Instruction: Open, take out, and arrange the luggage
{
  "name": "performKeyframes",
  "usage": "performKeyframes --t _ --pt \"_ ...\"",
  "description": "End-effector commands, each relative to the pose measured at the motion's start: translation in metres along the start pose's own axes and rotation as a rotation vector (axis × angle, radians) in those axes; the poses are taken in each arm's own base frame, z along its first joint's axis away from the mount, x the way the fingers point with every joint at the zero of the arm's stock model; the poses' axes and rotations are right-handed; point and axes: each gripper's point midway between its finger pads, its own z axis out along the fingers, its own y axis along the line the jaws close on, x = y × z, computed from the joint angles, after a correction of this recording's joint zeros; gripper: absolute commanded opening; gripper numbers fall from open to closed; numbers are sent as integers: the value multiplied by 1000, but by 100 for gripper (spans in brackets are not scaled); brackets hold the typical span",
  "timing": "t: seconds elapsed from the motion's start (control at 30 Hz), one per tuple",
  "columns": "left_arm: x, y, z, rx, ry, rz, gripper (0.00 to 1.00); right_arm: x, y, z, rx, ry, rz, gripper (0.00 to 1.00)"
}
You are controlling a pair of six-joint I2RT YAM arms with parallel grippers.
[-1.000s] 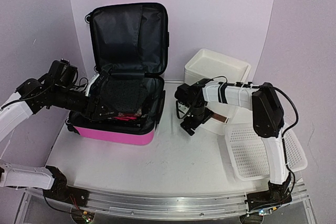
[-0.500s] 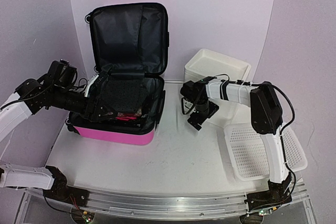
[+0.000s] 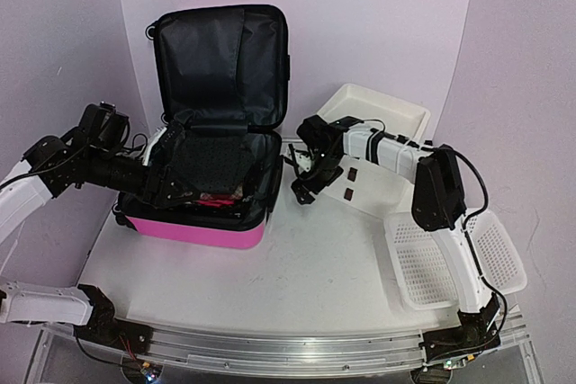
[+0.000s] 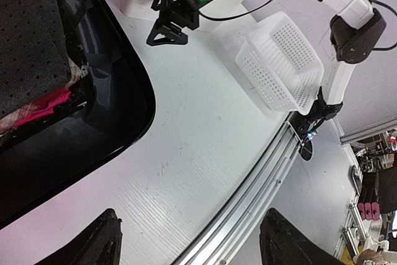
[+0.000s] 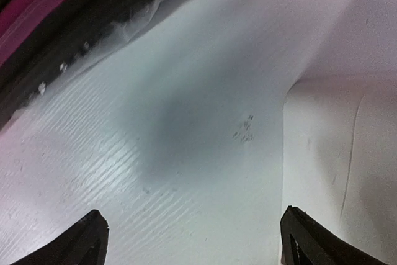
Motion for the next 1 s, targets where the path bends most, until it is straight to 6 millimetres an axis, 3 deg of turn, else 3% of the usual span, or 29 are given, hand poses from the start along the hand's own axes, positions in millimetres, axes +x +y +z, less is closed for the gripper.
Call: performKeyframes --t 0.0,0.1,0.33,0.97 --pt "-9 -16 -23 23 -78 16 77 -21 -23 18 120 -45 -36 98" --pt "-5 -13 -25 5 -85 21 78 -34 -37 24 197 -95 -26 98" --pt "-3 -14 -28 3 -80 19 78 -43 -116 20 544 -116 119 98" --pt "-7 -17 -30 9 -73 -40 78 -5 -250 18 762 -155 451 98"
